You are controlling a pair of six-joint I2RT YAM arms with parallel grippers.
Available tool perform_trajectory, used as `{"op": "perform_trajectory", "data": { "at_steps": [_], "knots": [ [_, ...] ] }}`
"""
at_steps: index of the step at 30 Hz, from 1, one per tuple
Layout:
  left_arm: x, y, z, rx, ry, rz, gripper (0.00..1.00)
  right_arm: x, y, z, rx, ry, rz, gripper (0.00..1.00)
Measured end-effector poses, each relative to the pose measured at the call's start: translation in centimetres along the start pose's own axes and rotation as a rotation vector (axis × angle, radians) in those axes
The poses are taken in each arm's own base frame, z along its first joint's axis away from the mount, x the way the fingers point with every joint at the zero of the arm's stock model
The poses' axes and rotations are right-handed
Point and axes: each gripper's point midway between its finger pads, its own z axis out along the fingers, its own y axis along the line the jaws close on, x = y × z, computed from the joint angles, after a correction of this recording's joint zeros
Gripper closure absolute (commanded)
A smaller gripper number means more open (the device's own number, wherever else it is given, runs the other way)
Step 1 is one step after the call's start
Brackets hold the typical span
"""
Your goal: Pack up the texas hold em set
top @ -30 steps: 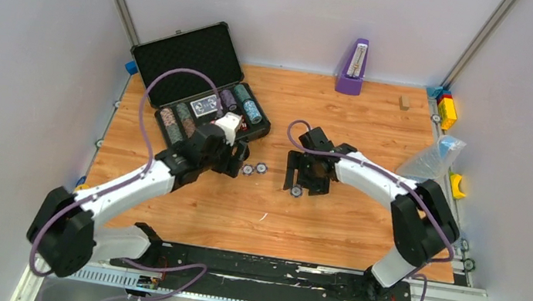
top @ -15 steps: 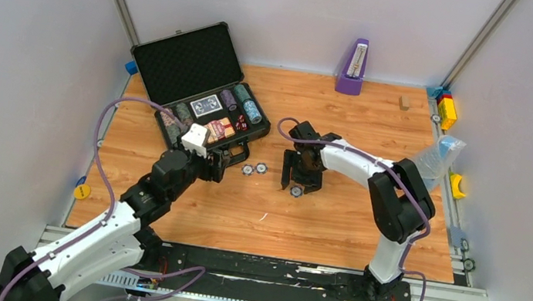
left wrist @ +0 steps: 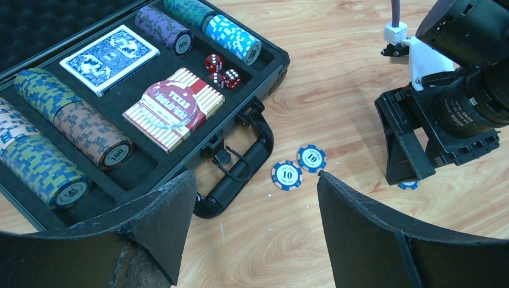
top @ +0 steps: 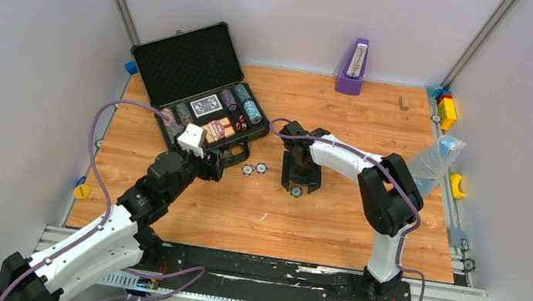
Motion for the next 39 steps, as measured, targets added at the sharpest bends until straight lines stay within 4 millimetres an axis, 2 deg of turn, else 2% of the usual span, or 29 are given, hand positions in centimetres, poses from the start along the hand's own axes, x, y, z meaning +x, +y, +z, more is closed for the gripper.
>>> {"op": "perform_trajectory", "data": {
  "at_steps": [9, 20, 29, 31, 34, 37, 39],
  "knots": [
    [-0.4, 0.1, -0.2, -0.005, -0.015, -0.003, 0.18, 0.2, 0.7, 0.2, -0.025, -0.001, -0.003, 0.41],
    [0.8, 0.7, 0.2, -0.040, 0.027, 0.005, 0.18, 0.3, 0.4, 0.2, -0.040, 0.005, 0.006, 0.49],
    [0.7, 1.1, 0.2, -0.062, 0.024, 0.005, 0.18, 0.6, 0.1, 0.4, -0.057, 0.015, 0.000, 0.51],
    [0.7, 1.2, 0.2, -0.066, 0.022, 0.005, 0.18, 0.6, 0.1, 0.4, -0.057, 0.016, -0.005, 0.58],
    [0.7, 1.4, 0.2, -0.077, 0.021, 0.005, 0.18, 0.7, -0.1, 0.4, -0.053, 0.019, -0.012, 0.87],
    [0.6, 1.6, 0.2, -0.090, 0.018, 0.005, 0.18, 0.4, -0.1, 0.1, -0.068, 0.008, -0.002, 0.98],
    [0.6, 1.7, 0.2, -0.094, 0.017, 0.005, 0.18, 0.2, 0.0, -0.3, -0.091, -0.003, 0.009, 1.00]
  ]
}}
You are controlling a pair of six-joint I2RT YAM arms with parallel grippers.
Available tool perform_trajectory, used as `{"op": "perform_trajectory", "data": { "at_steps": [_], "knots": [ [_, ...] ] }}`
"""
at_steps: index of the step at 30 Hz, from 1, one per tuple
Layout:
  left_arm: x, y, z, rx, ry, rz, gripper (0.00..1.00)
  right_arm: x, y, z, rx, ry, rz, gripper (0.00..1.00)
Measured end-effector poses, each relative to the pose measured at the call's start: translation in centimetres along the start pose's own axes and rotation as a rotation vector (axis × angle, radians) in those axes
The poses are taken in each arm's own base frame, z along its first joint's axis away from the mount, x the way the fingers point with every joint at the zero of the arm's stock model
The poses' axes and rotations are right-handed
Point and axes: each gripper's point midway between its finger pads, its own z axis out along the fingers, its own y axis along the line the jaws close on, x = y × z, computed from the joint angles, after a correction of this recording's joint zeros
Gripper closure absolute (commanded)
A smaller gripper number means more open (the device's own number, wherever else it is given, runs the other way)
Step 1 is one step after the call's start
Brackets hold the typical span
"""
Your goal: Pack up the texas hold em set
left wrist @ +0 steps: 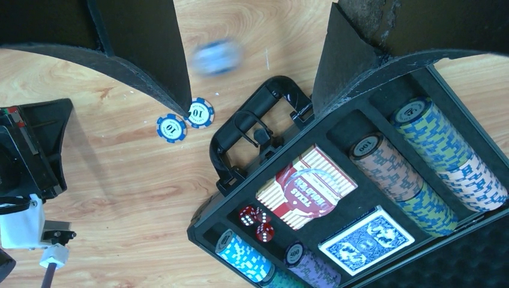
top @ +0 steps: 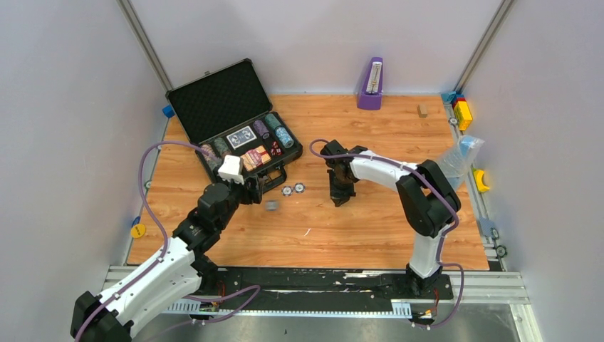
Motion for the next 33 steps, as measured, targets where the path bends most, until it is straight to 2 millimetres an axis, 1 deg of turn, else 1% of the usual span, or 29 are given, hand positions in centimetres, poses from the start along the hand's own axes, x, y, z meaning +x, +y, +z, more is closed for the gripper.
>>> {"op": "perform_trajectory", "data": {
  "at_steps": [6, 7, 9, 11, 12, 13, 15, 16, 20, 23, 25, 27, 29, 33],
  "knots": [
    [-0.1, 0.2, 0.0, -0.010, -0.004, -0.001, 0.18, 0.6, 0.9, 0.0, -0.039, 0.022, 0.010, 1.00],
    [-0.1, 0.2, 0.0, -0.011, -0.004, 0.000, 0.18, 0.6, 0.9, -0.1, -0.040, 0.023, 0.012, 0.97],
    [-0.1, 0.2, 0.0, -0.014, -0.004, 0.000, 0.18, 0.7, 1.0, -0.4, -0.043, 0.020, 0.010, 0.82],
    [-0.1, 0.3, 0.0, -0.015, -0.004, 0.000, 0.18, 0.5, 1.1, -1.0, -0.051, 0.009, 0.008, 0.57],
    [-0.1, 0.3, 0.0, -0.017, -0.005, 0.000, 0.18, 0.4, 1.2, -1.3, -0.057, 0.002, 0.008, 0.42],
    [-0.1, 0.3, 0.0, -0.018, -0.005, 0.000, 0.18, 0.3, 1.4, -1.6, -0.063, -0.006, -0.002, 0.32],
    [-0.1, 0.3, 0.0, -0.018, -0.005, 0.000, 0.18, 0.1, 1.7, -2.1, -0.072, -0.020, -0.017, 0.20],
    [-0.1, 0.3, 0.0, -0.019, -0.004, 0.000, 0.18, -0.1, 2.0, -2.3, -0.078, -0.029, -0.040, 0.19],
    [0.2, 0.4, 0.1, -0.022, 0.005, 0.003, 0.18, -0.8, 3.7, -3.3, -0.108, -0.069, -0.117, 0.18],
    [0.2, 0.4, 0.1, -0.025, 0.006, 0.004, 0.19, -2.3, 5.6, -4.3, -0.143, -0.119, -0.183, 0.18],
    [0.2, 0.5, 0.1, -0.028, 0.006, 0.004, 0.19, -3.2, 6.7, -4.4, -0.159, -0.145, -0.226, 0.18],
    [0.2, 0.6, 0.1, -0.034, 0.005, 0.004, 0.19, -4.1, 7.7, -4.2, -0.160, -0.171, -0.281, 0.16],
    [0.2, 0.7, 0.1, -0.039, 0.003, 0.003, 0.19, -4.8, 8.5, -3.5, -0.150, -0.188, -0.337, 0.14],
    [0.0, 0.7, 0.1, -0.043, -0.003, 0.002, 0.19, -5.7, 8.9, -1.7, -0.107, -0.195, -0.420, 0.12]
  ]
}}
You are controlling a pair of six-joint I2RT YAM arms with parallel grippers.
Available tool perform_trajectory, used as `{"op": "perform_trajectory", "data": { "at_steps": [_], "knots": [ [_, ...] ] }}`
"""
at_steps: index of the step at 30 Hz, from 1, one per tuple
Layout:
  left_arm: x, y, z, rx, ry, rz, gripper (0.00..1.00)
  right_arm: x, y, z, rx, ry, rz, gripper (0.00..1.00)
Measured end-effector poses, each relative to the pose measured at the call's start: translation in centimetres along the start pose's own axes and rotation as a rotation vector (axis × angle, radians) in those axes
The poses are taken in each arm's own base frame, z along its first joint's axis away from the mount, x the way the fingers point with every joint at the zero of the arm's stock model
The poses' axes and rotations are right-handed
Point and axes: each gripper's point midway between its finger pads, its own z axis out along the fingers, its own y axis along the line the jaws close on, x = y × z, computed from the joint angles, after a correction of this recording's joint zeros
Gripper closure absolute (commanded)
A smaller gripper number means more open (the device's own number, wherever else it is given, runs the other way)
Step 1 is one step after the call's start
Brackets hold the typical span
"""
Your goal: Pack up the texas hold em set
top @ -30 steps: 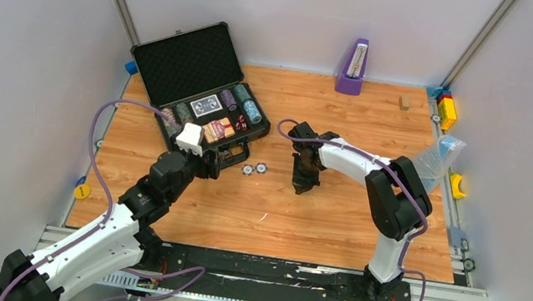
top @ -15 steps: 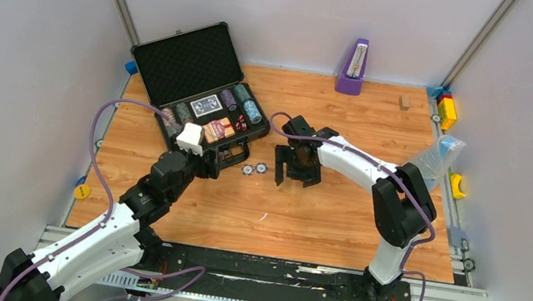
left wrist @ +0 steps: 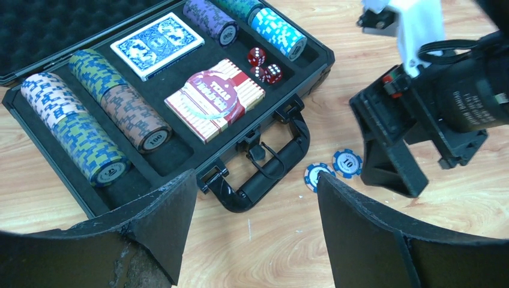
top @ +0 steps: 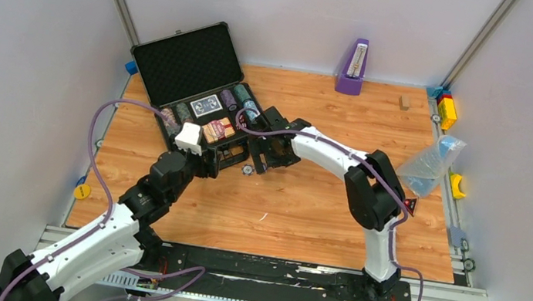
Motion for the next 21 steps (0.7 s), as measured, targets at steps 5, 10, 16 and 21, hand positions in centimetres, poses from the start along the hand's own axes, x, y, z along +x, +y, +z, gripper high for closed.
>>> {"op": "perform_trajectory", "data": {
  "at_steps": [5, 10, 16, 21],
  "knots": [
    [-0.3, 0.1, -0.2, 0.001, -0.017, -0.007, 0.20, -1.0, -0.1, 1.5, 0.033, -0.009, -0.085, 0.16],
    [0.0, 0.1, -0.4, 0.001, -0.017, -0.009, 0.20, -2.3, 0.4, 2.3, 0.044, -0.033, -0.157, 0.21],
    [0.0, 0.2, -0.4, 0.002, -0.019, -0.010, 0.20, -1.6, 1.2, 3.8, 0.020, -0.002, -0.215, 0.25],
    [-0.4, 0.2, -0.6, 0.004, -0.032, -0.015, 0.20, -1.9, 1.9, 4.1, -0.015, -0.001, -0.241, 0.31]
  ]
}}
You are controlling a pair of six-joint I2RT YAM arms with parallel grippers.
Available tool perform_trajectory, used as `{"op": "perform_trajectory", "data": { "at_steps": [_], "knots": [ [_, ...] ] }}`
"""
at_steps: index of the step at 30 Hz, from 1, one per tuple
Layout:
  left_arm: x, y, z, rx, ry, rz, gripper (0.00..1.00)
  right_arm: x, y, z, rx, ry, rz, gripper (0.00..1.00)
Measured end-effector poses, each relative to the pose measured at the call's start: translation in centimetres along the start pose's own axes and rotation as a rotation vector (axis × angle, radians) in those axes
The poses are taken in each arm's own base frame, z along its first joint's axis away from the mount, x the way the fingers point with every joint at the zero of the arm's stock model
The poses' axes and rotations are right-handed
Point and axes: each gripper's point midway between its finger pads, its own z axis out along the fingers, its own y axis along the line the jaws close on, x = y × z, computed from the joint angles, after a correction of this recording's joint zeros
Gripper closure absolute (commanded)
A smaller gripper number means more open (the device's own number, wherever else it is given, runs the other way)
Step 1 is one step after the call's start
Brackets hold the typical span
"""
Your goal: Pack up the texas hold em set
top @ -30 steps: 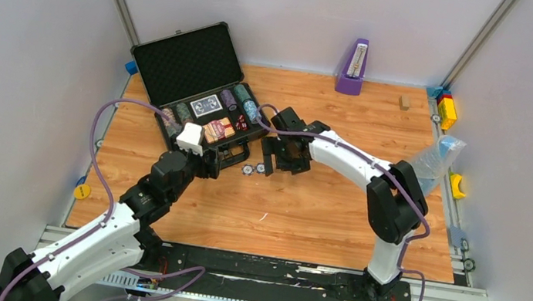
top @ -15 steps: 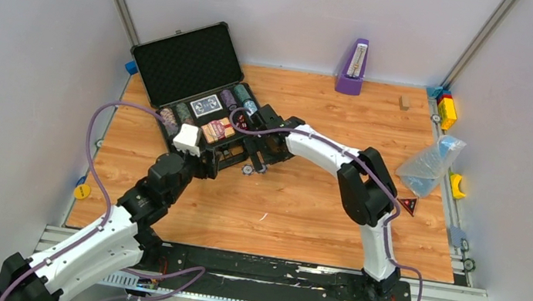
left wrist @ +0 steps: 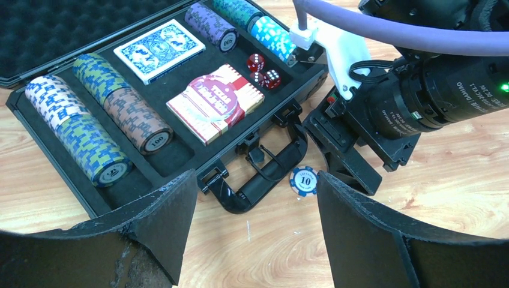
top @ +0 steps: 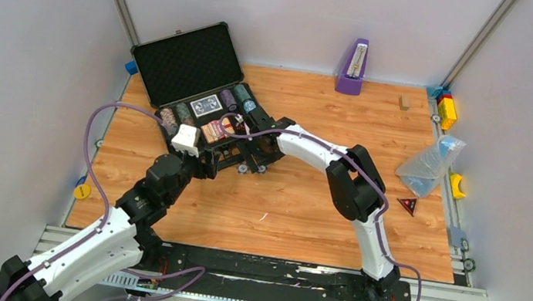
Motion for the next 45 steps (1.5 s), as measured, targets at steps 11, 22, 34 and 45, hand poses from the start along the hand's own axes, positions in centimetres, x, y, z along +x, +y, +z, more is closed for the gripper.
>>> {"op": "perform_trajectory", "data": {
  "at_steps": [11, 22, 34, 45],
  "knots": [
    [-0.2, 0.0, -0.1, 0.002, -0.009, -0.003, 0.20, 0.0, 0.5, 0.2, -0.053, 0.016, -0.043, 0.35],
    [-0.2, 0.0, -0.1, 0.002, -0.008, -0.003, 0.20, 0.1, 0.4, 0.2, -0.071, 0.044, -0.037, 0.39],
    [-0.2, 0.0, -0.2, 0.002, -0.008, -0.003, 0.20, 0.2, 0.5, 0.4, -0.035, 0.051, -0.043, 0.43],
    [-0.2, 0.1, -0.2, -0.001, -0.007, -0.002, 0.20, 0.8, 1.3, 0.5, -0.032, 0.046, -0.039, 0.51]
  ]
}}
